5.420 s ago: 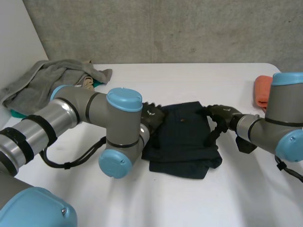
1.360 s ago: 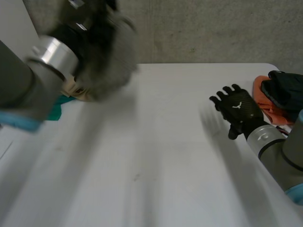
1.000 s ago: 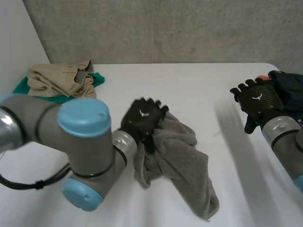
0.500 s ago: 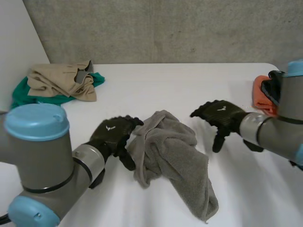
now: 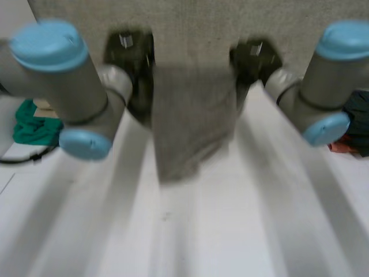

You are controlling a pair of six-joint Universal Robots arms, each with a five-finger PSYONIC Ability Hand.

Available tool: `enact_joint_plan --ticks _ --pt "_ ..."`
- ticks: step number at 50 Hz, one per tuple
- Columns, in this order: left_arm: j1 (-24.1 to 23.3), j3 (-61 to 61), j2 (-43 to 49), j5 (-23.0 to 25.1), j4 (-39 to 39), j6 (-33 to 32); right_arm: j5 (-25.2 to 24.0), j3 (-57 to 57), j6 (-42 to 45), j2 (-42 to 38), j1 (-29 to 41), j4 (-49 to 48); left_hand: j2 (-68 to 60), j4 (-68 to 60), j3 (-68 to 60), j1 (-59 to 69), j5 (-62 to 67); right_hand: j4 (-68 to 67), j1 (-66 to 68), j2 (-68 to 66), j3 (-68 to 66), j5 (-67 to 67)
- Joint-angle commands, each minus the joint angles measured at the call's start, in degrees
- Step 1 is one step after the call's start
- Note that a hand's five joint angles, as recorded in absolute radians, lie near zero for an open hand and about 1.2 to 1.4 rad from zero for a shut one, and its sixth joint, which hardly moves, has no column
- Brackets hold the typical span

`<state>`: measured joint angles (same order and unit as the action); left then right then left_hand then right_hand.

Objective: Fold the laundry.

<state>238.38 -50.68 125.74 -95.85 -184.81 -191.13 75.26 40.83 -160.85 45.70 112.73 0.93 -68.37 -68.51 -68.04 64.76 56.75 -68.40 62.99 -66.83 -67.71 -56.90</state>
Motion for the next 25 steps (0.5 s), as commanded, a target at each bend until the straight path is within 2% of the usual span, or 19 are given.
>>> enact_joint_plan --ticks 1,7,12,17,22,23,24,25 --pt "0.68 3.15 -8.03 1.10 -16.87 -6.27 2.44 0.03 0.54 11.77 0.30 -12.00 -11.63 -11.49 -11.96 15.24 13.25 -11.60 17.01 -13.17 -12.29 -13.10" --pt "0.59 -8.89 -13.76 4.35 -19.44 -6.45 2.26 5.04 0.89 15.73 -0.32 -10.78 -11.63 -11.49 -11.96 15.24 13.25 -11.60 17.01 -13.17 -12.29 -13.10" --pt "0.33 -23.83 -15.79 7.61 -19.27 -6.71 0.95 13.82 2.38 16.26 -0.41 -4.54 -11.63 -11.49 -11.96 15.24 13.25 -11.60 17.01 -13.17 -12.29 -13.10" --pt "0.15 -34.56 -14.30 8.23 -19.62 -6.71 -0.02 25.14 5.10 15.48 -0.41 2.48 -11.63 -11.49 -11.96 15.24 13.25 -11.60 17.01 -13.17 -12.29 -13.10" --pt "0.50 -42.29 -7.98 8.14 -19.44 -6.62 -0.46 35.70 8.44 13.45 -0.06 3.73 -11.63 -11.49 -11.96 15.24 13.25 -11.60 17.01 -13.17 -12.29 -13.10" --pt "0.51 -42.74 -7.45 8.14 -19.44 -6.62 -0.64 37.29 9.76 13.10 0.12 3.47 -8.16 -8.01 -8.48 11.76 9.77 -11.60 17.01 -13.17 -12.29 -13.10" --pt "0.51 -43.18 -7.09 8.05 -19.44 -6.54 -0.90 38.35 10.73 13.10 0.21 3.20 7.03 7.17 6.71 -3.43 -5.41 -11.60 17.01 -13.17 -12.29 -13.10" --pt "0.68 -43.71 -6.92 7.79 -19.53 -6.45 -1.69 40.18 13.43 13.10 0.21 2.33 39.82 39.97 39.50 -36.22 -38.21 -11.60 17.01 -13.17 -12.29 -13.10"
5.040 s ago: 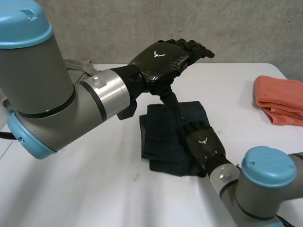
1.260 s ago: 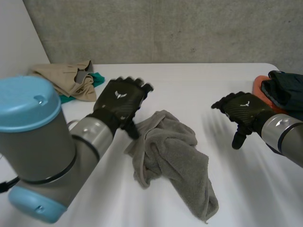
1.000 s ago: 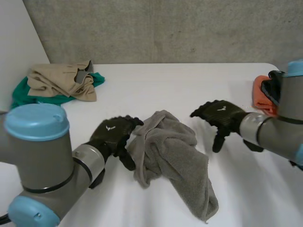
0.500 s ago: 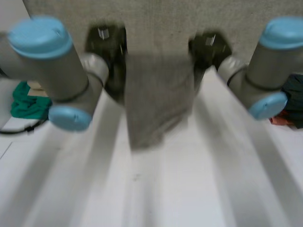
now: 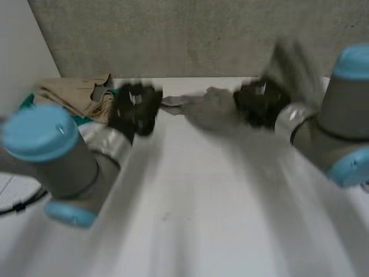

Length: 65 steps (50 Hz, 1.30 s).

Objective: Fold the laundry.

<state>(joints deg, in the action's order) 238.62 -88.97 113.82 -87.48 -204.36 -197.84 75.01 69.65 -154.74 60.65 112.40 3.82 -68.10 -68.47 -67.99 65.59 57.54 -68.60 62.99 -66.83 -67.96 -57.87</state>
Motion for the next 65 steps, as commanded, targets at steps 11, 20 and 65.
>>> enact_joint_plan --ticks 11,20,65 --pt "4.05 -0.68 4.75 -0.50 -1.56 4.48 -2.94 13.23 10.95 6.48 4.57 -1.80 56.88 57.24 56.77 -54.37 -56.31 -11.40 17.01 -13.17 -12.04 -12.13" --pt "3.96 8.64 13.44 1.35 -0.77 6.15 -6.72 17.97 10.51 19.76 9.67 -1.54 57.71 58.08 57.60 -55.21 -57.15 -11.40 17.01 -13.17 -12.04 -12.13" --pt "8.18 6.28 -1.32 3.19 16.45 2.99 -7.07 22.46 16.58 23.46 -1.66 2.85 54.37 54.73 54.26 -51.86 -53.80 -11.40 17.01 -13.17 -12.04 -12.13"
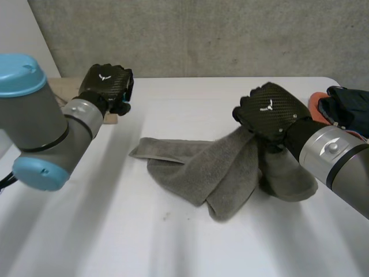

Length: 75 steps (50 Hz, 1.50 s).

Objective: Fold the laundry.

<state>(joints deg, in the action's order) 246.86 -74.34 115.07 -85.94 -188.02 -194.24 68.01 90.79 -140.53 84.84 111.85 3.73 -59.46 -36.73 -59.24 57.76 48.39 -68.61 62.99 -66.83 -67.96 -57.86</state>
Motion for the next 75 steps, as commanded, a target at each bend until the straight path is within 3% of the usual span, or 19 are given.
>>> enact_joint_plan --ticks 1,9,20,29,32,33,34,35,40,44,49,55,60,64,67,71,75 --pt "-0.07 -9.06 -2.22 1.74 0.02 -0.70 -0.15 1.49 2.28 -0.72 -1.11 3.03 45.21 22.48 44.99 -43.51 -44.14 -11.39 17.01 -13.17 -12.04 -12.14" --pt "0.37 -9.51 7.00 2.00 -0.86 -3.51 -0.16 2.37 1.84 -0.11 -1.46 2.86 38.32 15.59 38.10 -36.62 -37.25 -11.39 17.01 -13.17 -12.04 -12.14" --pt "0.46 -0.38 17.37 6.74 -3.50 -4.92 -0.07 4.21 1.93 0.77 -1.38 2.77 31.58 8.85 31.36 -29.88 -30.51 -11.39 17.01 -13.17 -12.04 -12.14" --pt "0.28 7.45 24.32 6.92 -3.50 -5.01 -0.60 6.76 1.84 0.68 -1.73 2.42 20.65 -2.07 20.43 -18.96 -19.59 -11.39 17.01 -13.17 -12.04 -12.14" --pt "0.20 10.35 26.96 6.92 -3.41 -5.19 -0.60 7.12 1.93 0.68 -1.81 2.07 10.27 -12.46 10.05 -8.57 -9.20 -11.39 17.01 -13.17 -12.04 -12.14" --pt "0.28 10.88 27.48 6.92 -3.41 -5.28 -0.42 7.12 1.84 0.68 -1.82 1.63 2.89 -19.84 2.67 -1.19 -1.82 -11.39 17.01 -13.17 -12.04 -12.14" --pt "0.28 11.93 28.19 6.92 -3.32 -5.19 -0.33 7.12 1.93 0.68 -1.82 1.45 -15.67 -38.40 -15.89 17.37 16.74 -11.39 17.01 -13.17 -12.04 -12.14" --pt "0.20 12.29 28.28 6.75 -3.32 -5.28 -0.16 7.12 1.84 0.68 -1.82 1.28 -20.50 -43.22 -20.71 22.19 21.56 -11.39 17.01 -13.17 -12.04 -12.14" --pt "-0.33 13.00 25.92 4.29 -3.50 -5.28 0.28 5.98 2.37 0.77 -1.82 1.19 -20.54 -43.27 -20.76 22.24 21.61 -11.39 17.01 -13.17 -12.04 -12.14" --pt "0.37 10.28 14.94 0.95 -2.97 -4.40 0.46 4.31 2.80 1.21 -2.08 3.46 -20.54 -43.27 -20.76 22.24 21.61 -11.39 17.01 -13.17 -12.04 -12.14" --pt "0.46 3.17 3.96 0.95 -2.62 -4.48 1.51 -0.35 5.70 1.30 -5.85 20.06 -20.54 -43.27 -20.76 22.24 21.61 -11.39 17.01 -13.17 -12.04 -12.14" --pt "1.42 -2.21 1.03 1.12 -1.30 -5.10 2.13 -2.02 12.82 -4.49 -8.76 26.77 -20.54 -43.27 -20.76 22.24 21.61 -11.39 17.01 -13.17 -12.04 -12.14" --pt "3.62 -1.69 3.93 1.21 -1.91 -5.36 4.41 -7.36 12.22 -15.11 -8.41 24.84 -20.54 -43.27 -20.76 22.24 21.61 -11.39 17.01 -13.17 -12.04 -12.14" --pt "4.94 6.90 9.37 1.65 -3.49 -5.36 7.47 -18.14 8.10 -22.49 -7.36 19.41 -20.54 -43.27 -20.76 22.24 21.61 -11.39 17.01 -13.17 -12.04 -12.14" --pt "4.50 17.71 13.42 1.74 -5.51 -4.84 11.08 -26.34 4.75 -24.97 -5.86 14.92 -20.54 -43.27 -20.76 22.24 21.61 -11.39 17.01 -13.17 -12.04 -12.14" --pt "3.89 31.94 14.13 0.95 -14.01 -3.61 17.67 -38.21 -1.57 -25.51 -3.93 1.50 -20.54 -43.27 -20.76 22.24 21.61 -11.39 17.01 -13.17 -12.04 -12.14" --pt "3.36 35.66 13.26 0.60 -20.97 -0.28 18.65 -37.19 -4.22 -23.67 -3.66 -7.67 -20.54 -43.27 -20.76 22.24 21.61 -11.39 17.01 -13.17 -12.04 -12.14"
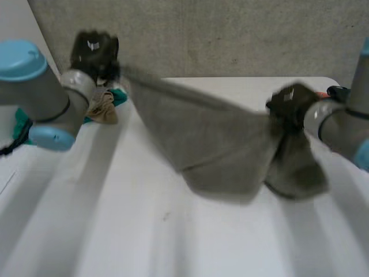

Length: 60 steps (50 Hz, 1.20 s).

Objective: Fold the laundry.

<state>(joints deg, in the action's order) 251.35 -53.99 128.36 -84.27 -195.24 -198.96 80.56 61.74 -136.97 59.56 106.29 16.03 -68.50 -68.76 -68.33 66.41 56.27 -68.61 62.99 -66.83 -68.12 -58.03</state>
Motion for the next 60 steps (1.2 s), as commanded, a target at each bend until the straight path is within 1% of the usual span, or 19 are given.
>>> enact_joint_plan --ticks 1,6,9,13,15,16,17,18,22,25,28,32,37,40,44,47,53,57,60 --pt "-1.04 15.66 -0.38 -1.07 -14.54 4.98 6.01 -7.25 -8.13 2.83 2.17 -20.94 -11.50 -11.24 -11.67 13.59 13.73 -11.39 17.01 -13.17 -11.88 -11.97" --pt "-0.86 14.44 -2.93 -0.54 -14.91 5.60 2.59 4.23 -7.17 10.03 4.71 -20.78 -11.50 -11.24 -11.67 13.59 13.73 -11.39 17.01 -13.17 -11.88 -11.97" --pt "-1.03 11.02 -3.46 -0.19 -13.06 5.60 0.83 10.84 -5.94 11.71 5.07 -19.64 -11.50 -11.24 -11.67 13.59 13.73 -11.39 17.01 -13.17 -11.88 -11.97" --pt "-1.30 6.18 -4.25 0.16 -11.04 5.43 -2.16 23.66 -1.73 13.39 6.12 -13.42 -11.50 -11.24 -11.67 13.59 13.73 -11.39 17.01 -13.17 -11.88 -11.97" --pt "-1.56 3.55 -5.30 0.16 -10.25 5.43 -2.78 26.67 -0.32 13.04 7.52 -10.68 -11.50 -11.24 -11.67 13.59 13.73 -8.45 14.07 -10.24 -8.94 -9.03" --pt "-1.56 2.67 -5.66 0.25 -9.90 5.43 -3.22 27.72 0.38 12.78 8.57 -9.54 -11.50 -11.24 -11.67 13.59 13.73 6.23 -0.61 4.45 5.74 5.65" --pt "-1.65 1.70 -6.10 0.25 -9.63 5.43 -3.05 28.78 1.00 11.21 10.76 -7.88 -11.50 -11.24 -11.67 13.59 13.73 45.68 -40.06 43.90 45.19 45.10" --pt "-1.82 0.04 -6.71 0.42 -9.28 5.43 -2.78 28.88 1.27 10.06 11.65 -7.60 -11.50 -11.24 -11.67 13.59 13.73 58.61 -52.99 56.83 58.12 58.03" --pt "-3.14 -2.52 -8.73 2.00 -8.58 5.34 -0.68 25.37 0.57 6.27 12.28 -7.51 -11.50 -11.24 -11.67 13.59 13.73 58.61 -52.99 56.83 58.12 58.03" --pt "-4.28 -3.58 -10.14 3.15 -7.26 5.17 2.31 21.69 -1.53 7.41 11.05 -7.07 -11.50 -11.24 -11.67 13.59 13.73 58.61 -52.99 56.83 58.12 58.03" --pt "-5.60 -4.63 -12.33 4.03 -5.15 4.99 3.28 20.00 -4.70 10.39 9.91 -6.63 -11.50 -11.24 -11.67 13.59 13.73 58.61 -52.99 56.83 58.12 58.03" --pt "-6.39 -6.48 -15.67 4.20 -2.87 4.46 0.58 18.16 -11.19 17.15 5.52 -4.70 -11.50 -11.24 -11.67 13.59 13.73 58.61 -52.99 56.83 58.12 58.03" --pt "-7.62 -9.55 -20.85 4.21 -1.02 3.85 -3.74 16.22 -17.35 17.34 3.75 -3.47 -11.50 -11.24 -11.67 13.59 13.73 58.61 -52.99 56.83 58.12 58.03" --pt "-8.33 -10.87 -23.32 4.20 -0.84 3.58 -4.45 15.17 -23.13 17.00 3.75 -2.07 -11.50 -11.24 -11.67 13.59 13.73 58.61 -52.99 56.83 58.12 58.03" --pt "-8.94 -12.98 -26.31 4.21 -1.11 3.14 -4.80 12.80 -26.67 14.63 4.01 -1.36 -11.50 -11.24 -11.67 13.59 13.73 58.61 -52.99 56.83 58.12 58.03" --pt "-9.03 -14.04 -27.63 4.29 -1.02 3.14 -4.98 11.48 -25.98 13.65 3.84 -0.83 -11.50 -11.24 -11.67 13.59 13.73 58.61 -52.99 56.83 58.12 58.03" --pt "-9.03 -17.37 -29.48 4.29 -0.84 2.97 -5.50 10.16 -17.81 13.83 4.10 1.02 -11.50 -11.24 -11.67 13.59 13.73 58.61 -52.99 56.83 58.12 58.03" --pt "-9.12 -19.84 -30.71 5.35 -0.84 2.62 -4.28 8.05 -12.80 12.95 4.28 2.42 -11.50 -11.24 -11.67 13.59 13.73 58.61 -52.99 56.83 58.12 58.03" --pt "-9.21 -21.50 -32.28 6.40 -0.93 2.44 -4.01 5.42 -12.96 7.96 4.37 3.57 -11.50 -11.24 -11.67 13.59 13.73 58.61 -52.99 56.83 58.12 58.03"
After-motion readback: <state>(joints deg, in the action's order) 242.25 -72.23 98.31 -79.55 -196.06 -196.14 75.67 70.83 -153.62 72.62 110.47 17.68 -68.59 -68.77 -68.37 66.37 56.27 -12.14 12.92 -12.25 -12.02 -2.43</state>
